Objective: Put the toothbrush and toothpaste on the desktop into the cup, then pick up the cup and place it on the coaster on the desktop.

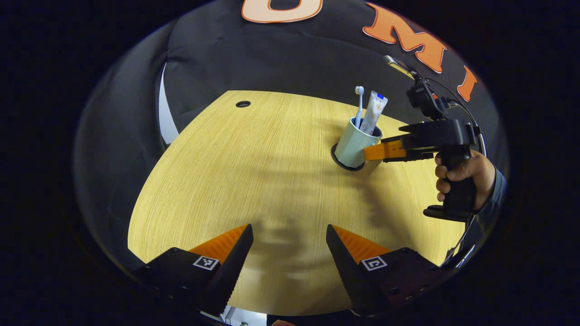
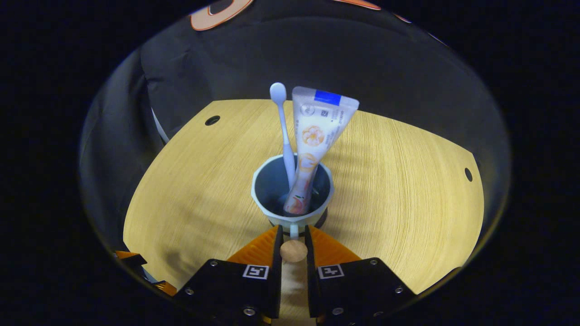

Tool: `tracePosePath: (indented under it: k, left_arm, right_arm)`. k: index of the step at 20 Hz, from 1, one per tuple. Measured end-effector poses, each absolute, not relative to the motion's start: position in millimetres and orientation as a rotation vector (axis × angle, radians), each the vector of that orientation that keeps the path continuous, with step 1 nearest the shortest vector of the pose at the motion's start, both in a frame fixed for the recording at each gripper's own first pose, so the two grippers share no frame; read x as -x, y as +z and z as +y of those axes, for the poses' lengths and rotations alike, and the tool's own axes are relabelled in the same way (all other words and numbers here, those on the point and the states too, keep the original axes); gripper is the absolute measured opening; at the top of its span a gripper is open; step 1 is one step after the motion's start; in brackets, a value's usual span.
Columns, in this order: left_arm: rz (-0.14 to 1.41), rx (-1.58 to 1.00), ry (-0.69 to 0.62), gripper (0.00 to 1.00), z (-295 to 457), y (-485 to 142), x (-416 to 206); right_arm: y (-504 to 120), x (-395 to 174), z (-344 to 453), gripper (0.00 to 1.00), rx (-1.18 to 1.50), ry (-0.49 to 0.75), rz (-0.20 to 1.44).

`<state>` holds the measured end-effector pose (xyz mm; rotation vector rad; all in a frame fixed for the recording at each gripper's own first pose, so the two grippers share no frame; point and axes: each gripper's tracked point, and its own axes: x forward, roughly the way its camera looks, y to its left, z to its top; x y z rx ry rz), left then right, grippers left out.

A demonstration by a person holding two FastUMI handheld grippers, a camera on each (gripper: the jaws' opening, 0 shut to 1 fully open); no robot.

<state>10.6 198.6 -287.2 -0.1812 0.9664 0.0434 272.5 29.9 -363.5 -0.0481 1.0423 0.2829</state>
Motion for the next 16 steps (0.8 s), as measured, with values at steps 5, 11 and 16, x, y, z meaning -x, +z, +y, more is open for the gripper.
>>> tracePosePath:
  k: [5,11,16]
  left_arm:
    - [0.943,0.16,-0.007,0.97,198.8,-283.9,-18.3]
    - [0.821,0.073,-0.036,0.98,204.8,-268.4,-53.7]
    - [0.675,0.041,-0.01,0.98,185.8,-225.7,-68.5]
  right_arm:
    - [-334.9,-268.8,22.3,0.63,0.034,0.249,0.981]
    - [-281.9,-277.1,13.4,0.9,0.025,0.234,0.815]
    - [-232.6,-261.8,-20.0,0.93,0.061,0.231,0.665]
